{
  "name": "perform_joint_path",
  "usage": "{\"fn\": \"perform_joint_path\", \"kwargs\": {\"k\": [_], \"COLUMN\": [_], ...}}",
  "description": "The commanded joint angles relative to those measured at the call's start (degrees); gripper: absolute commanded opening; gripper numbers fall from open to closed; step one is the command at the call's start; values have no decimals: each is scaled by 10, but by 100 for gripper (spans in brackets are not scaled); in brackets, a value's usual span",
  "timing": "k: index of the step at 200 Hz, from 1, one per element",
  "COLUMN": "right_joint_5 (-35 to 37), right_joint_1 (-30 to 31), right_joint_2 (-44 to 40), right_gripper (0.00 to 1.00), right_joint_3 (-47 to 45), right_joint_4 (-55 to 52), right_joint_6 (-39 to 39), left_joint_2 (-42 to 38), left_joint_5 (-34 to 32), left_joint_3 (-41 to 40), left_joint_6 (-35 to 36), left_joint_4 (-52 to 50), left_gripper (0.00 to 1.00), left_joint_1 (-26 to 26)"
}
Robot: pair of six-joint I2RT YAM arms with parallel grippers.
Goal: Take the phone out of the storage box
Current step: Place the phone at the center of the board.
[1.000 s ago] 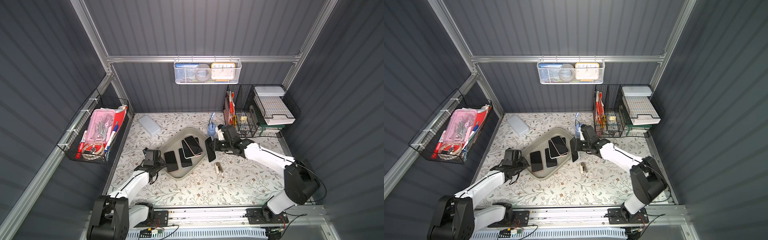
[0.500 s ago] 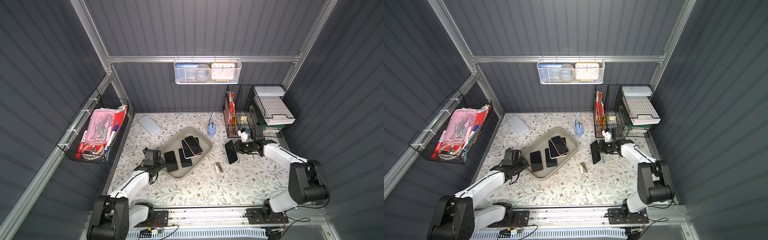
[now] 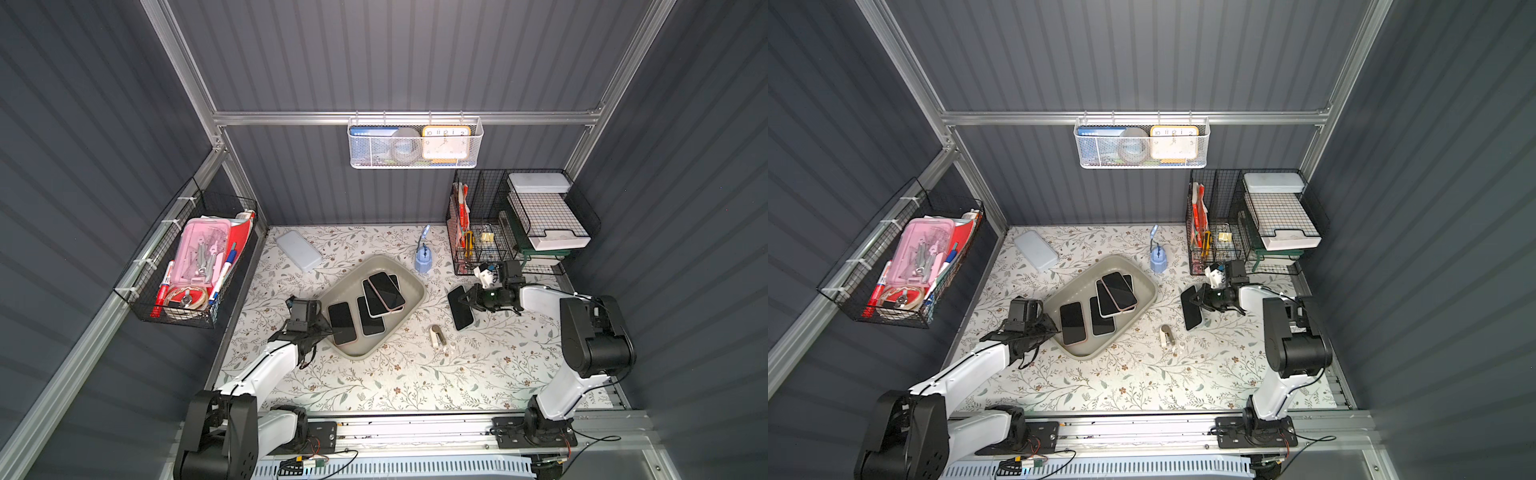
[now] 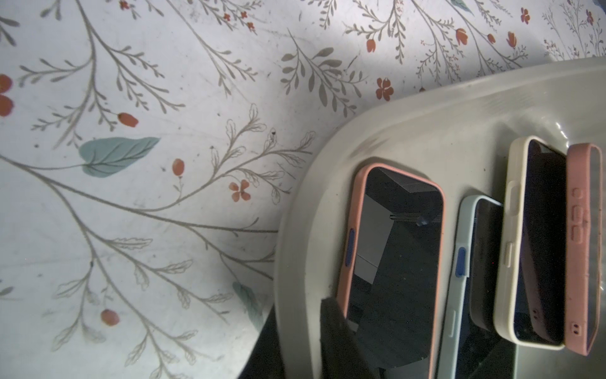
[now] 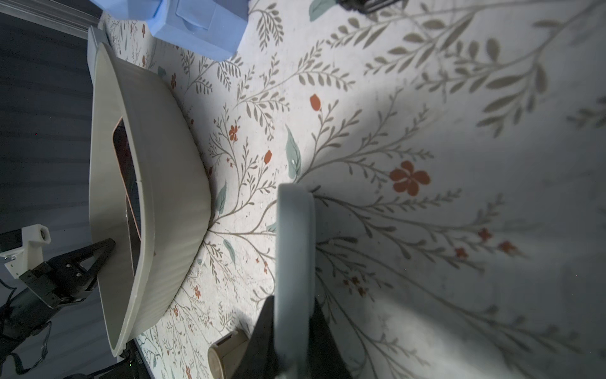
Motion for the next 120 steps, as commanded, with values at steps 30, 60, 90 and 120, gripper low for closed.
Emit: {"fn": "perform_joint_path", "kwargs": {"k": [30, 60, 90, 120], "right_joint_5": [30, 24, 49, 85], "right_joint_1": [-4, -6, -6, -6], "right_joint_2": [18, 33, 24, 14], "right_gripper": [28, 32, 41, 47], "right_joint_3": [2, 12, 6, 9], "right_joint_4": [23, 14, 16, 2], "right_joint_6": [26, 27, 33, 39], "left_joint_2": [5, 3, 3, 5], "left_joint_5": [43, 42, 42, 41], "left_joint_3": [-2, -3, -2, -2], "left_joint_6": [37, 37, 37, 36], "left_joint_4": [1, 0, 0, -1], "left_gripper": [21, 21, 21, 21], "left_joint_1": [-9, -9, -9, -9]}}
